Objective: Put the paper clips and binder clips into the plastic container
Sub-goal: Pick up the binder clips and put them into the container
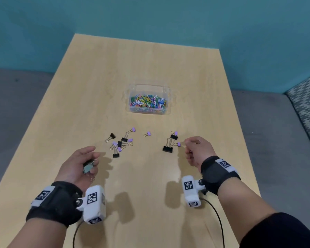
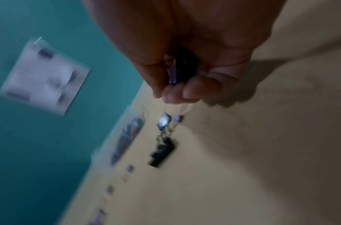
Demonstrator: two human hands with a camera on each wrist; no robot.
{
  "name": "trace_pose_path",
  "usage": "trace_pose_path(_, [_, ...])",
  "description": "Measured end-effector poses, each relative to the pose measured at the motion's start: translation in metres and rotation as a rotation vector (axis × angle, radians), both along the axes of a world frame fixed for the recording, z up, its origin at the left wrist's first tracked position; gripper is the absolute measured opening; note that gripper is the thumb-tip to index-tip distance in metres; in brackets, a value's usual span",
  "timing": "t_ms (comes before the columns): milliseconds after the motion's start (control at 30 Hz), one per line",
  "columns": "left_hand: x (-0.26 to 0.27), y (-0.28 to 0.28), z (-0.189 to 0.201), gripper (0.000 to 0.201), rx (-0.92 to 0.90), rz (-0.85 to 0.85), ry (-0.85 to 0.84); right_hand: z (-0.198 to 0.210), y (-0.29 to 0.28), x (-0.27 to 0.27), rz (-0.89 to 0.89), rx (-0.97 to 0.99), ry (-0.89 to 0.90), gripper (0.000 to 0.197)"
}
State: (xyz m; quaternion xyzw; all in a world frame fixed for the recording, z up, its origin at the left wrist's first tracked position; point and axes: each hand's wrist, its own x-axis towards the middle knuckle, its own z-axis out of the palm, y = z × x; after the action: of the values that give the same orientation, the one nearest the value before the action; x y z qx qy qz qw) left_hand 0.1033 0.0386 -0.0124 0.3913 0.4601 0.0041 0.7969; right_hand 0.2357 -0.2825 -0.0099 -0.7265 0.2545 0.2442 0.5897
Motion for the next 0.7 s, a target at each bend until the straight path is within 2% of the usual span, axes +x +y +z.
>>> trace_pose_path(67, [0.001,-0.008,0.001,0.012,0.289,-0.151,0.086,-0.006,0.002,0.003,0.265,-0.326,-0.152,0.005])
trace_pose_path(133, [0.004,-0.017,0.003,0.015,0.662,-0.367,0.201,-0.009,0.003,0.007,0.574,-0.612,-0.258,0.004])
trace_pose_path(200, [0.009,-0.025,0.007,0.028,0.956,-0.586,0.312,-0.007,0.006,0.011,0.762,-0.752,-0.291,0.008])
trace_pose_path(233, [0.012,-0.029,0.008,0.033,1.025,-0.658,0.355,-0.006,0.008,0.013,0.822,-0.793,-0.297,0.011])
trace_pose_path(400, [0.028,-0.047,-0.001,0.048,1.183,-0.906,0.467,-0.005,0.015,0.022,0.982,-0.867,-0.299,0.022])
trace_pose_path(467, [0.036,-0.052,-0.003,0.043,1.234,-0.944,0.486,-0.008,0.015,0.024,0.993,-0.865,-0.304,0.021])
trace_pose_path(567, [0.042,-0.055,-0.003,0.025,1.214,-0.962,0.477,-0.008,0.015,0.026,0.995,-0.886,-0.306,0.02])
trace_pose_path(700, [0.044,-0.046,-0.009,0.025,1.262,-1.006,0.474,-0.013,0.009,0.026,0.908,-0.834,-0.25,0.016])
